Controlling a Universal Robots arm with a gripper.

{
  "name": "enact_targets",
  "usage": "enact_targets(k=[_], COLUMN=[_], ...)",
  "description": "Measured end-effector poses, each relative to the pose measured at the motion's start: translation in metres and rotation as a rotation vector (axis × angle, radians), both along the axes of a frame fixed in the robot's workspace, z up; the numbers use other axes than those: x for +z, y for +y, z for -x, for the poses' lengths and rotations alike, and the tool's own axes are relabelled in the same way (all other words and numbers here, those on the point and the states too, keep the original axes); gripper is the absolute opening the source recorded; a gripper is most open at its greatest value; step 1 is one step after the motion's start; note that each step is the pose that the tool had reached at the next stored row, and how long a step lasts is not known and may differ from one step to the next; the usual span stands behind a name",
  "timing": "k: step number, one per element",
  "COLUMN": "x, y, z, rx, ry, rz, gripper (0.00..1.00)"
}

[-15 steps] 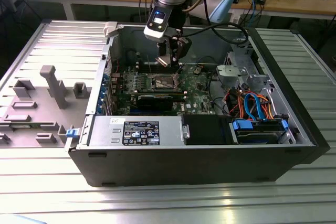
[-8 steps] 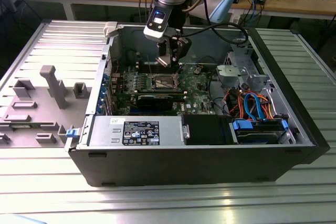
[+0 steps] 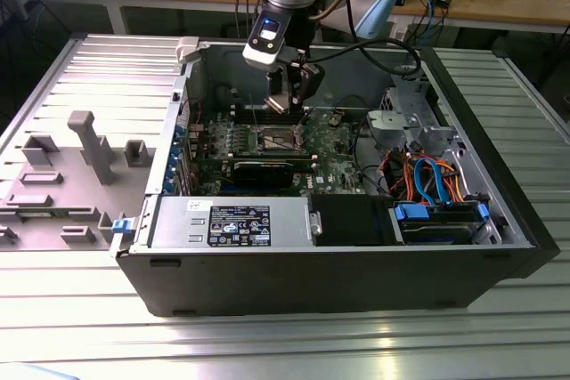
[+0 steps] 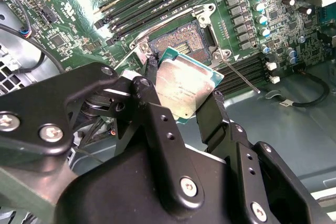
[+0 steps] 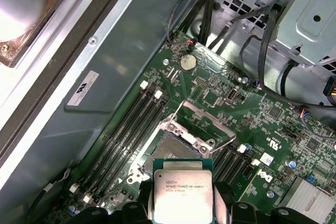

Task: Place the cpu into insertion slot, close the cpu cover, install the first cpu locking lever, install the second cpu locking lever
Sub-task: 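Place the cpu into insertion slot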

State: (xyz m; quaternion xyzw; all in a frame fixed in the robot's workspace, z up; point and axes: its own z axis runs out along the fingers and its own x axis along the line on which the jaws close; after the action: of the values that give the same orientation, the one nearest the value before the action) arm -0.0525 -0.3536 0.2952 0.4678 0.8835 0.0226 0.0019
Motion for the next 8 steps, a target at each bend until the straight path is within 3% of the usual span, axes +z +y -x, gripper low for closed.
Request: enact_targets(k=[8], x=[0.0000], y=[0.0000], z=[0.0000], rx=[-0.006], ry=[0.0000], rz=[0.0000], gripper=[0.55])
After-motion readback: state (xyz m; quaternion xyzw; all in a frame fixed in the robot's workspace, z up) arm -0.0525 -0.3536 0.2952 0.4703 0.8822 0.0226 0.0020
